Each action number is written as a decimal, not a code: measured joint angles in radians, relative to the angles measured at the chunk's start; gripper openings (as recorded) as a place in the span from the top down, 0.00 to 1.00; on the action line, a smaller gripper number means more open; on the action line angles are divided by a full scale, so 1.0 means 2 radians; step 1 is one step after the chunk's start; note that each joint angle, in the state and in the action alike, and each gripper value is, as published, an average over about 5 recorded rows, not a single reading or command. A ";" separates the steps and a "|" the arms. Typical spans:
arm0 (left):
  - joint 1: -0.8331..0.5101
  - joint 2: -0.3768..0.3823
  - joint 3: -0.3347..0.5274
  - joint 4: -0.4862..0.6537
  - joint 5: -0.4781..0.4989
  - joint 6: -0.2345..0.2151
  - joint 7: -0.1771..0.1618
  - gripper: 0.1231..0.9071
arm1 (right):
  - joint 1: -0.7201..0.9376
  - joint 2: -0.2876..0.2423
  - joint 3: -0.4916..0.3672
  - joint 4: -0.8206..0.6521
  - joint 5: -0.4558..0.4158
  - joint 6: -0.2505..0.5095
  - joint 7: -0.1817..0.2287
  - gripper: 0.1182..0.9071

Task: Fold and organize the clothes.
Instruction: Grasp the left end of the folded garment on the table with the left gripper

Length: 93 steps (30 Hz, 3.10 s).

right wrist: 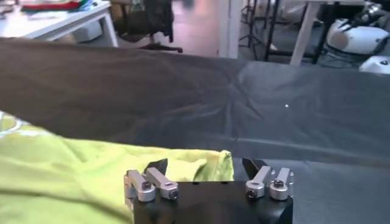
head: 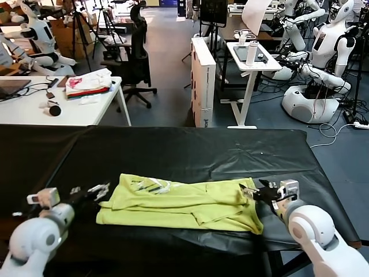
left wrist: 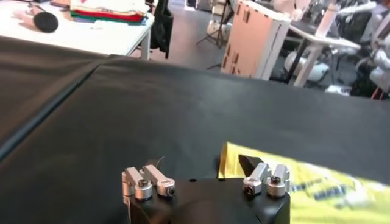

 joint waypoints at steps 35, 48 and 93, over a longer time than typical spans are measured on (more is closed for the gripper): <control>-0.066 -0.026 0.079 0.078 0.019 -0.004 0.006 0.49 | -0.008 0.025 0.007 -0.022 -0.029 0.035 -0.005 0.98; -0.044 -0.022 0.056 0.068 0.023 -0.020 0.008 0.97 | -0.016 0.017 0.012 -0.011 -0.022 0.056 -0.047 0.97; 0.102 0.048 -0.047 0.011 -0.120 0.021 0.113 0.00 | -0.206 -0.010 0.121 0.108 -0.032 0.310 -0.141 0.00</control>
